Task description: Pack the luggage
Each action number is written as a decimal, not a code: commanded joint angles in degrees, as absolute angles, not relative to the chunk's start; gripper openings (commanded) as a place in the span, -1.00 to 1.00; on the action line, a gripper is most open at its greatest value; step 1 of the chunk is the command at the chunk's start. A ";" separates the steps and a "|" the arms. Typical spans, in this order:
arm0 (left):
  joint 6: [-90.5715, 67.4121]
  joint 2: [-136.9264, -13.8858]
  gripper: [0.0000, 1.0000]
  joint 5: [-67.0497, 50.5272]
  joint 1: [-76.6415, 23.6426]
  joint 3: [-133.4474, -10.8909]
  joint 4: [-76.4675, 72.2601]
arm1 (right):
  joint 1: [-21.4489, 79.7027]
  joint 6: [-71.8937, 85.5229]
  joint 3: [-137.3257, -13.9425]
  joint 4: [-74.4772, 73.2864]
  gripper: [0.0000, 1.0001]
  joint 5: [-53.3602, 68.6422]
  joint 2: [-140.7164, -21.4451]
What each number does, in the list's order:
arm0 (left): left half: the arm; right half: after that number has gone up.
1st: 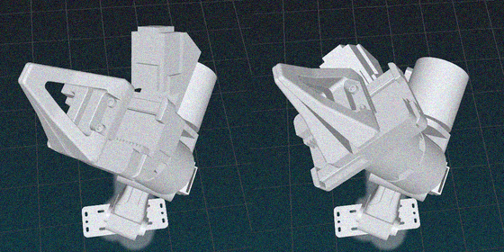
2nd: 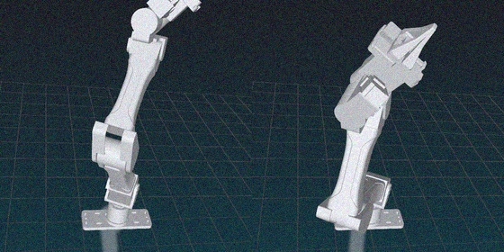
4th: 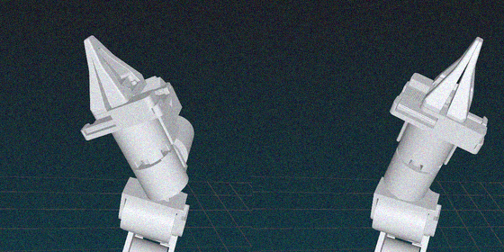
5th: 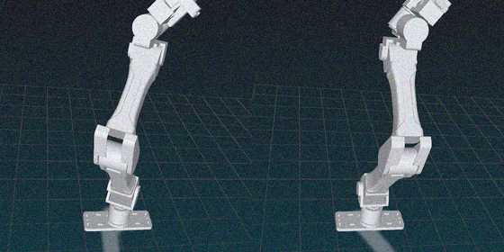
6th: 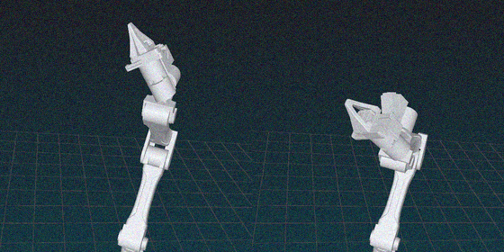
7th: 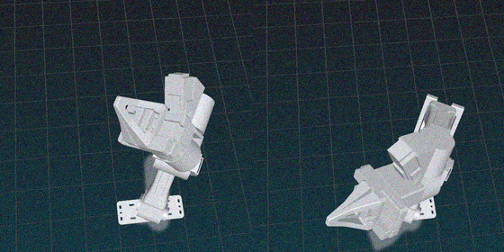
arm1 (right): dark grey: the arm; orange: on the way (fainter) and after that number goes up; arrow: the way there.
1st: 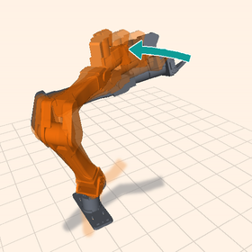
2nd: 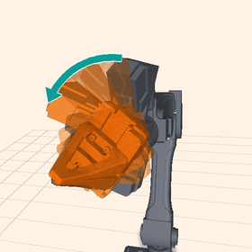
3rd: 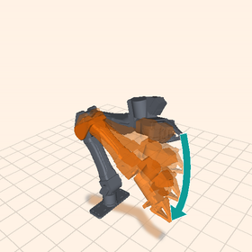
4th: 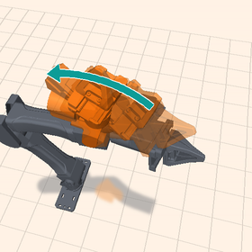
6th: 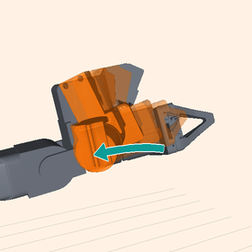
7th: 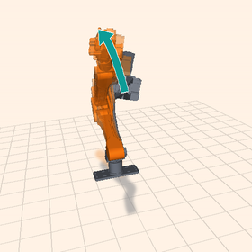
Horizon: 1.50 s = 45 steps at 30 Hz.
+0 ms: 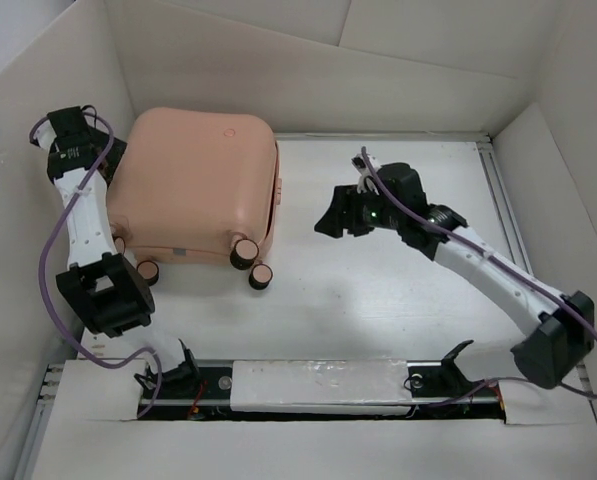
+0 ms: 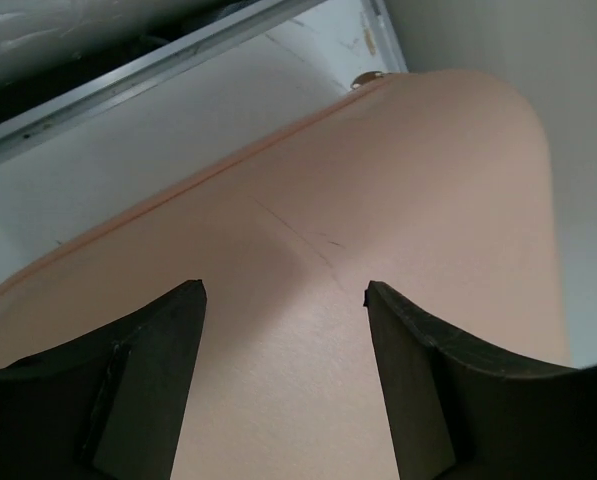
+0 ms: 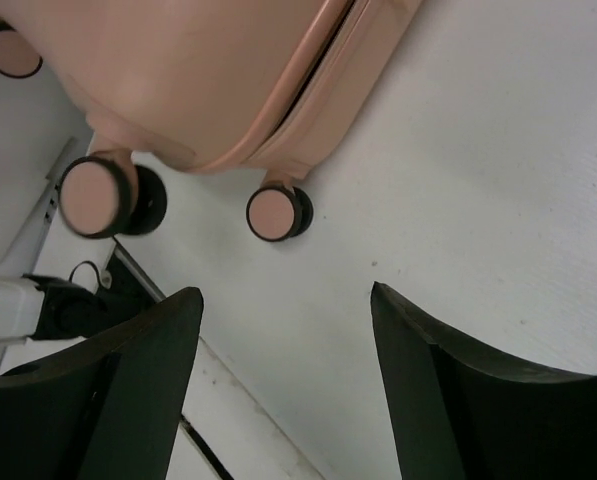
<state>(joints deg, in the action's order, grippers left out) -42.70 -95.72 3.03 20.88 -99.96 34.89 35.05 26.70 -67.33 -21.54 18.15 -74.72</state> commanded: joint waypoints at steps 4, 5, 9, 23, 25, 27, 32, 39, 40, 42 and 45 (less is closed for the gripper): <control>-42.71 -99.22 0.05 -8.25 23.91 -94.93 31.82 | 35.86 28.39 -76.98 -13.18 0.46 15.56 -85.15; -41.93 -99.75 -0.18 -9.13 23.91 -92.22 31.03 | 35.86 28.39 -79.60 -13.18 0.46 15.56 -86.56; -39.38 -96.51 -0.74 -14.14 22.77 -79.42 24.71 | 35.33 28.39 -84.98 -12.66 0.56 15.56 -93.93; -41.73 -75.51 -1.00 -23.47 -5.24 -43.97 14.50 | 25.32 28.92 -92.55 -14.32 0.87 15.56 -102.03; -45.25 -73.05 -1.00 -23.47 -11.66 -41.15 13.36 | 22.52 28.92 -93.08 -15.81 0.87 15.56 -102.04; -50.87 -68.83 -1.00 -22.86 -20.19 -38.15 12.83 | 20.75 25.95 -94.56 -18.97 0.87 15.56 -100.74; -53.09 -55.04 -0.71 -9.00 -24.61 -43.49 23.87 | 16.71 19.96 -96.24 -27.41 0.87 7.57 -93.18; -43.44 -60.79 0.49 -6.31 -13.64 -63.95 18.04 | 14.68 20.48 -83.51 -28.29 0.87 0.28 -75.08; -42.55 -68.13 0.54 -8.16 -10.49 -66.94 16.97 | 14.68 20.48 -81.32 -29.34 0.87 -0.69 -73.41; -40.97 -76.16 0.56 -12.54 -8.27 -77.30 15.13 | 14.68 21.70 -79.38 -30.67 0.80 -2.02 -68.75; -39.20 -92.68 0.59 -14.57 -5.81 -95.23 17.74 | 14.68 23.02 -75.51 -33.13 0.22 -1.49 -62.86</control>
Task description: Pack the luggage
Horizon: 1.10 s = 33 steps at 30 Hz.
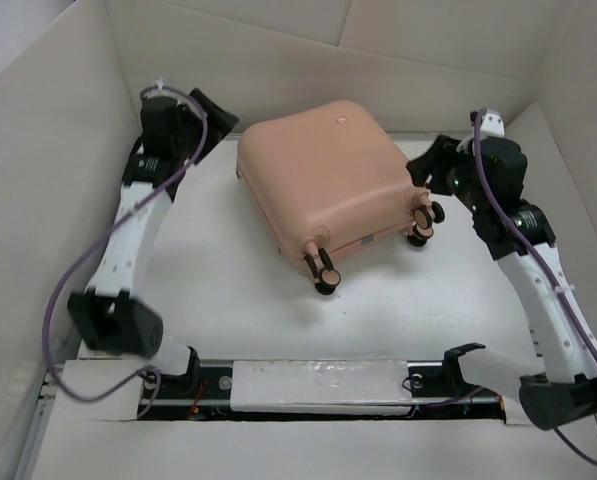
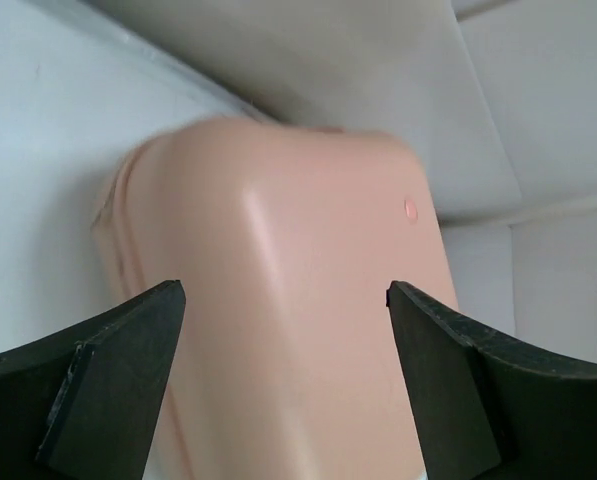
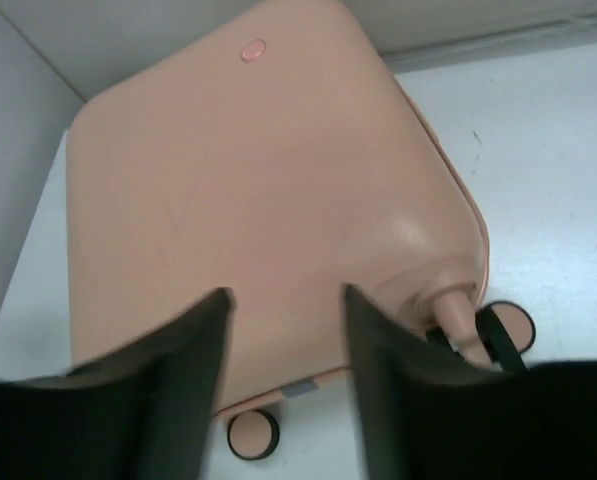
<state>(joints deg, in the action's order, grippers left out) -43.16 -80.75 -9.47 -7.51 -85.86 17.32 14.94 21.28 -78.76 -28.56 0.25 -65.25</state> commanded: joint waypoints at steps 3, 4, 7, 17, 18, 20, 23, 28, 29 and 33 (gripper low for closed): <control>-39.72 -107.72 0.63 -17.74 -3.08 -111.98 19.07 | 13.45 24.34 -71.55 -36.38 -0.75 -3.50 -57.94; -40.68 -111.15 0.63 -18.28 -2.55 -115.98 20.73 | 12.23 25.48 -70.76 -37.43 -0.96 -5.17 -57.05; -44.80 -121.88 0.63 -22.55 -1.23 -125.32 18.74 | 9.33 26.80 -67.60 -40.16 -1.00 -6.42 -55.72; -55.63 -141.66 0.67 -33.30 0.70 -136.31 2.91 | -2.28 32.60 -70.22 -37.35 -0.54 -5.90 -70.02; -56.42 -142.98 0.67 -35.14 0.70 -137.10 -0.14 | -2.29 33.39 -70.22 -36.31 -0.40 -5.89 -71.35; -58.97 -146.41 0.67 -36.64 0.70 -138.25 -3.06 | -3.51 33.40 -71.45 -32.28 0.13 -4.06 -75.47; -61.25 -149.92 0.67 -40.07 -0.61 -138.25 -8.25 | -4.04 33.40 -75.13 -25.18 0.49 1.05 -80.23; -61.87 -151.08 0.67 -46.48 -3.86 -133.00 -13.34 | -0.53 27.79 -89.18 -29.06 0.64 7.97 -98.67; -61.18 -149.69 0.62 -47.02 -4.56 -130.37 -14.32 | 0.78 27.77 -92.34 -32.48 0.60 10.96 -101.66; -58.37 -137.77 0.51 -48.25 -7.11 -111.66 -21.35 | 6.49 27.25 -94.14 -30.95 0.37 17.20 -106.08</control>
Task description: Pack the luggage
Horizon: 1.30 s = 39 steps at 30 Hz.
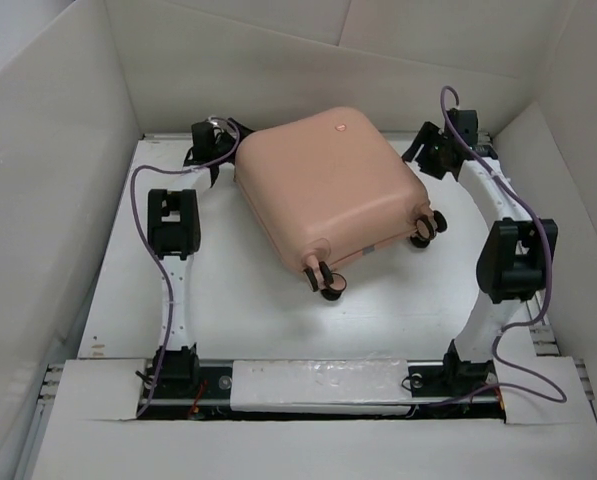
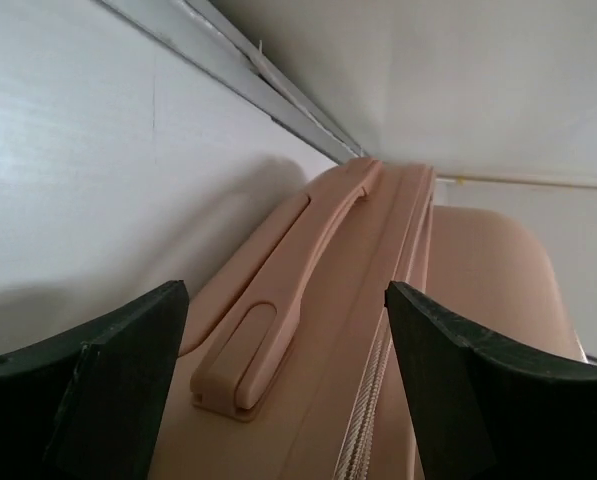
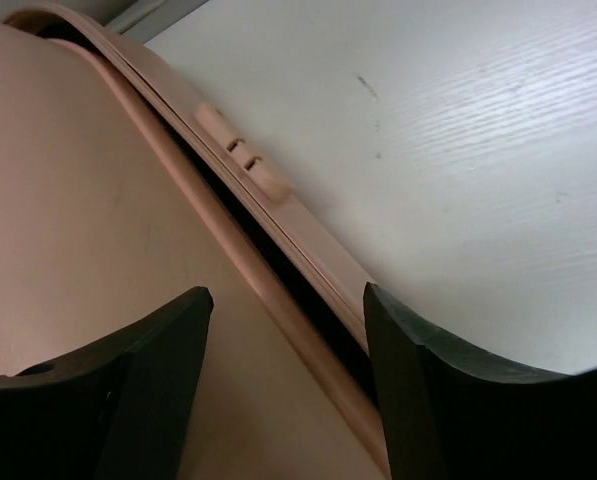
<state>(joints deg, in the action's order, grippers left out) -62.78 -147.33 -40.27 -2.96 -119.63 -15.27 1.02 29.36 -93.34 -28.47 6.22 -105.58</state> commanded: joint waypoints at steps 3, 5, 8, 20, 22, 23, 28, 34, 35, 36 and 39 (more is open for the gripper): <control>-56.18 -127.67 0.42 -48.86 -7.12 -95.75 -25.57 | 10.00 27.25 -95.26 -29.09 0.35 20.63 -108.36; -54.33 -122.46 0.38 -48.35 -7.12 -84.15 -25.58 | 11.16 27.25 -99.65 -31.72 0.31 23.89 -112.21; -50.81 -112.00 0.34 -47.55 -7.12 -70.03 -24.45 | 14.14 25.49 -105.98 -34.18 0.29 29.61 -116.96; -37.54 -88.16 0.45 -35.16 -2.02 -54.22 -2.04 | 15.66 21.88 -119.89 -40.86 0.64 15.32 -103.39; -37.01 -87.55 0.45 -35.16 -2.02 -55.36 -1.41 | 13.72 21.88 -110.87 -40.17 0.64 8.90 -91.40; -37.00 -87.54 0.45 -35.16 -2.02 -55.37 -0.71 | 11.88 22.93 -106.57 -39.47 0.58 6.09 -86.88; -35.07 -87.54 0.45 -36.29 -2.02 -56.78 0.52 | 4.94 29.61 -74.74 -44.03 -0.78 -11.59 -60.29; -33.57 -88.68 0.45 -38.58 -2.02 -58.36 1.05 | 1.05 34.35 -57.15 -56.77 -0.87 -6.26 -44.13; -33.57 -89.29 0.43 -39.45 -2.02 -58.36 0.45 | 1.05 35.24 -54.00 -56.78 -0.87 -3.63 -43.43; -33.57 -89.82 0.43 -40.07 -2.02 -58.36 0.44 | 1.58 36.38 -52.83 -56.26 -0.87 -2.56 -42.37; -34.98 -90.35 0.41 -42.28 -2.02 -57.22 -2.01 | 4.21 38.50 -49.41 -49.61 -0.79 2.45 -43.32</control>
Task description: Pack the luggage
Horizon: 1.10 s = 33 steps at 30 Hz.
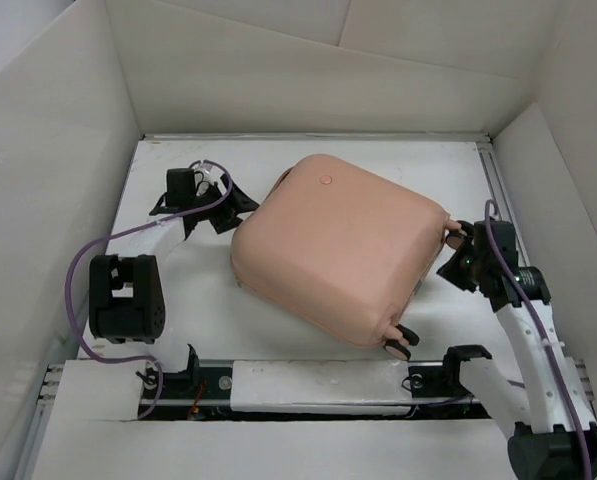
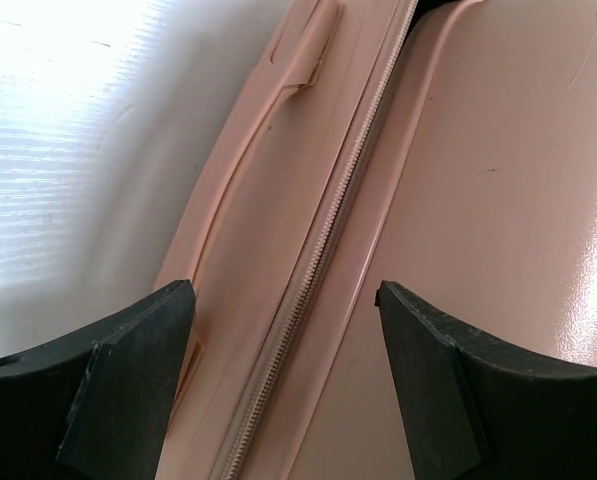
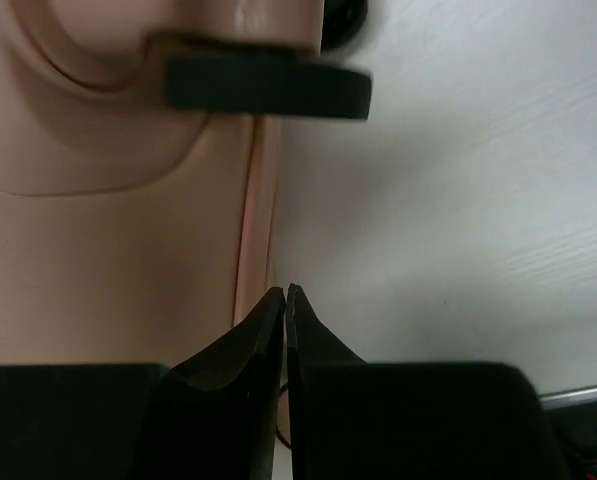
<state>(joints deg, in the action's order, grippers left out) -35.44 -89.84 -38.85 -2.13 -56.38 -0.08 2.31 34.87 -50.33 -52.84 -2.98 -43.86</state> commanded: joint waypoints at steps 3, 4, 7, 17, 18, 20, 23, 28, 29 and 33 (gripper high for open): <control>-34.98 -89.83 0.41 -41.41 -3.07 -56.60 -2.02 | 7.90 37.80 -48.87 -42.56 -0.75 9.11 -48.85; -34.98 -89.30 0.41 -40.87 -3.08 -55.82 -2.02 | 9.30 37.79 -49.48 -36.71 -0.75 10.62 -54.00; -34.98 -87.55 0.38 -40.25 -3.08 -52.84 -1.32 | 15.45 35.95 -57.08 -26.41 -0.75 12.83 -63.86; -37.52 -74.91 0.33 -38.50 -4.39 -44.65 1.49 | 19.51 29.44 -139.50 -38.30 -0.81 21.88 -123.54; -38.05 -73.14 0.33 -38.50 -4.39 -43.17 1.49 | 19.51 29.97 -146.27 -41.54 -0.65 22.67 -129.58; -39.29 -69.98 0.33 -38.50 -4.39 -42.45 3.33 | 17.24 32.77 -155.44 -42.36 -0.39 26.34 -132.44; -38.77 -63.82 0.31 -34.22 -4.39 -43.76 9.72 | 14.16 34.89 -146.12 -35.44 -0.04 28.56 -124.22; -38.85 -57.05 0.28 -22.69 -2.83 -52.44 15.11 | 14.23 29.90 -108.54 -26.02 0.25 27.43 -101.29; -39.63 -57.04 0.28 -21.81 -1.94 -53.78 15.12 | 14.24 26.32 -105.33 -27.32 0.25 26.46 -94.90; -40.17 -59.93 0.28 -18.02 -1.41 -58.35 15.64 | 17.83 19.62 -92.84 -33.65 0.18 20.76 -79.92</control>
